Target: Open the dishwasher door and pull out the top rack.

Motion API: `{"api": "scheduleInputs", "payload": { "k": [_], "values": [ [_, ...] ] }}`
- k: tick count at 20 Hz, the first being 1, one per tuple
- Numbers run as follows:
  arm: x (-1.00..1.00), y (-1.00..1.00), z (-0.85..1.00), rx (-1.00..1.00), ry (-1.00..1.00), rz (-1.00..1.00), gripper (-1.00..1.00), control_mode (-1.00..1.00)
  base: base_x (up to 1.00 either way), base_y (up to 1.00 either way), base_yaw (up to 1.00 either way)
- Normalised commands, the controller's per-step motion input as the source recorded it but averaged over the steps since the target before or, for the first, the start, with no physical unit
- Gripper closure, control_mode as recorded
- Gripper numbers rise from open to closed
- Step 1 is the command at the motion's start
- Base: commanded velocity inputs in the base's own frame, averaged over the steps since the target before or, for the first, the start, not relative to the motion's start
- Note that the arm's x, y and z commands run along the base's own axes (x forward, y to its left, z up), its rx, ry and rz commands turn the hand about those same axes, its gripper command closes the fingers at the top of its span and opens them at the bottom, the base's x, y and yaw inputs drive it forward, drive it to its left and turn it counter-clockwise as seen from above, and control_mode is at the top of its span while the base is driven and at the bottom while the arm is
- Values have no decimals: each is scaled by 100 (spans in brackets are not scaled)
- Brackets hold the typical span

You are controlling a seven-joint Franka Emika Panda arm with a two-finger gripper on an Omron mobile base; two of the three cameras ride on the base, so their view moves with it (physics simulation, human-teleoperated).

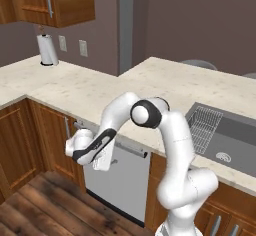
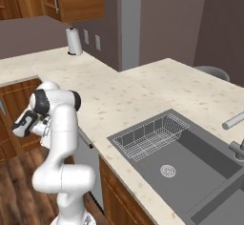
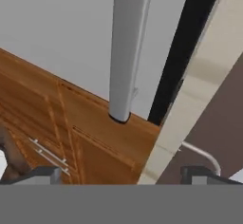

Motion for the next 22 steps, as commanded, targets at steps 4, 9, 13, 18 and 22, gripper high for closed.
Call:
{"api": "scheduleInputs", "payload": {
  "k": [4, 9, 13, 18, 22],
  "values": [
    [56, 0, -26, -8, -2, -12, -100, -100, 0, 0, 0],
    [65, -3, -16, 0, -4, 0, -100, -100, 0, 0, 0],
    [52, -13, -41, -1, -4, 2, -100, -100, 0, 0, 0],
    [27, -26, -50, 0, -8, 17, -100, -100, 0, 0, 0],
    [51, -25, -52, 5, -7, 23, -100, -100, 0, 0, 0]
  ]
}}
